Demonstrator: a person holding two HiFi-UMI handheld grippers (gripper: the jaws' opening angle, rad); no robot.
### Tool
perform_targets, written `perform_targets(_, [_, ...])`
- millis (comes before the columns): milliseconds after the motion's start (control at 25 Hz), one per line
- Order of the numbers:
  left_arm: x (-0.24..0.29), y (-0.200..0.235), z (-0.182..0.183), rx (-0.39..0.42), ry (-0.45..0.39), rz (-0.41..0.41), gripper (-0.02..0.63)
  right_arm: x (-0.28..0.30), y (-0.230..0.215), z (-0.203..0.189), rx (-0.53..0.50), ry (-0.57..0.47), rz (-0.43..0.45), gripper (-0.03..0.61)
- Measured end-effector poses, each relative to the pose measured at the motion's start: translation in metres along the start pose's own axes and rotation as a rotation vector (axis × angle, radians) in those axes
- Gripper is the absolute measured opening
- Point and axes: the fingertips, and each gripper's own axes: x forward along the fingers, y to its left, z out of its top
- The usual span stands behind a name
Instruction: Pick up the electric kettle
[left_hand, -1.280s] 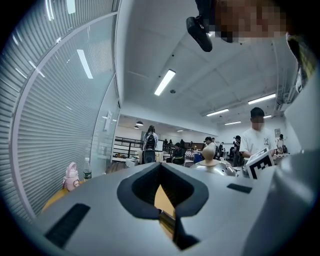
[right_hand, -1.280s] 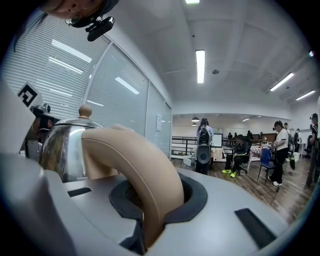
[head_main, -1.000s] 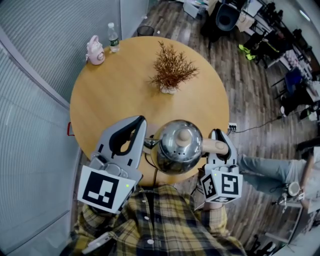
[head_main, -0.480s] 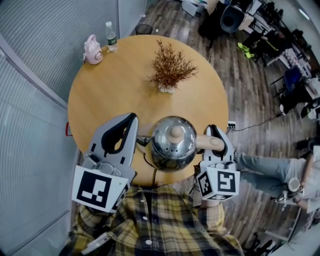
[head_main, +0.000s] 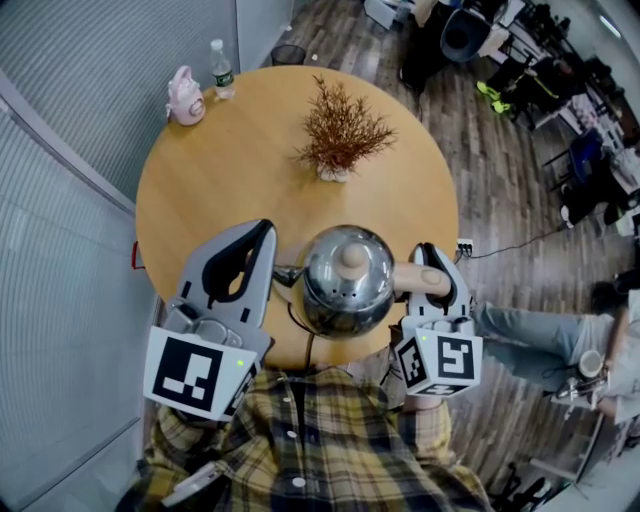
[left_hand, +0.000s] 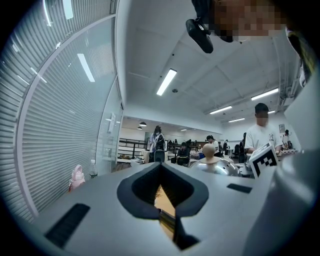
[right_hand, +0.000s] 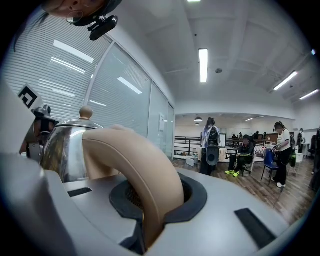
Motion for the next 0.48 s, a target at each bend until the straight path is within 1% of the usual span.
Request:
perform_targets(200, [0.0023,0.0000,0.0007,-0.002,-0.008,-0.009,0.003,0.0013,-0.0010,0.0006,0.002,-0.001,0.006,0.055])
perform_targets(360, [0.0046,0.0015,-0.0004,-0.029,0.007,-0.042,0.002,0.0026,-0.0004,0.0018,-0.002,0.001,0.008,0.055])
perform_targets(480, [0.0070,0.0037,0.0000,-0.047,-0.003,-0.057,0.003,0.0057,-0.0011,0.0012,0.002,0.001,0.011,0.054])
